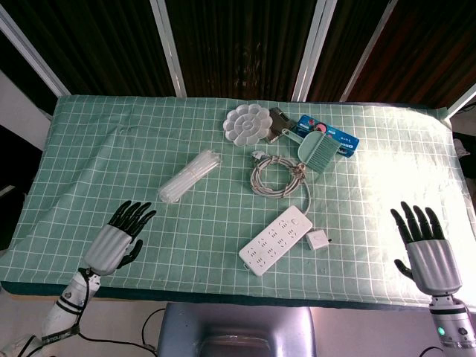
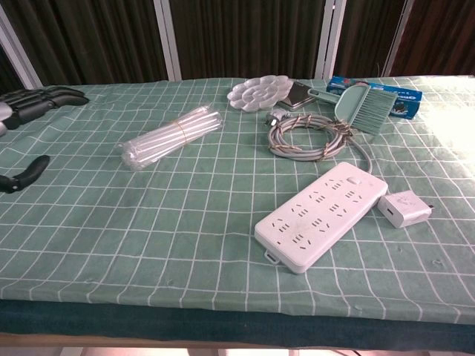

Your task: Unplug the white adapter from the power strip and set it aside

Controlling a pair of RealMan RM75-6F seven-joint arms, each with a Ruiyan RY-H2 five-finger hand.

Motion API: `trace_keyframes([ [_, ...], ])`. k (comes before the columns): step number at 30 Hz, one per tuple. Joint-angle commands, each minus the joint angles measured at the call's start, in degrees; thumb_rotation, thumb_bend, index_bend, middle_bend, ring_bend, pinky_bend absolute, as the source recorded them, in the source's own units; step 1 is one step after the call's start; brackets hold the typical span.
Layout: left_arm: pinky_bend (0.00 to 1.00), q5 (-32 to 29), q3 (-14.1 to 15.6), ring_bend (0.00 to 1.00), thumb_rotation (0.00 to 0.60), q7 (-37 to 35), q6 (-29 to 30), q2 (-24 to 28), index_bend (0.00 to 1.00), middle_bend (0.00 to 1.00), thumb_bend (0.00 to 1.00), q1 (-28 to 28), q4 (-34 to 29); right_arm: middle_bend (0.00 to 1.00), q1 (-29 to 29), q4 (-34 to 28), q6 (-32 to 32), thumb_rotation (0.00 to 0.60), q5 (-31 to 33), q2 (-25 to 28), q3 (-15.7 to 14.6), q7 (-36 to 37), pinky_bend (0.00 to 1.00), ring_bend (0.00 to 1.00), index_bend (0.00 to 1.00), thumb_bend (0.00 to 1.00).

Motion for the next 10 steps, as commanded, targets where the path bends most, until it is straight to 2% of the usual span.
trace_keyframes([
  [1, 0.05, -2.60, 1.42, 0.00, 0.600, -0.57, 6.47, 2.61, 0.00, 0.00, 0.57, 6.68, -0.82, 0.00, -3.04, 1.95, 2.98, 0.600, 1.43, -0.98, 1.55, 5.49, 0.00, 0.00, 0.00, 0.20],
  [5, 0.05, -1.75, 0.87, 0.00, 0.600, -1.18, 8.60, 3.24, 0.00, 0.00, 0.57, 8.49, 0.46, 0.00, -3.45, 2.95, 3.59, 0.600, -0.79, -1.14, 1.40, 5.45, 0.00, 0.00, 0.00, 0.19],
  [10, 0.05, -1.69, -0.20, 0.00, 0.600, -2.78, 8.18, 3.80, 0.00, 0.00, 0.57, 8.95, 1.03, 0.00, -3.35, 2.92, 1.32, 0.600, 0.19, -0.48, 1.69, 6.18, 0.00, 0.00, 0.00, 0.19],
])
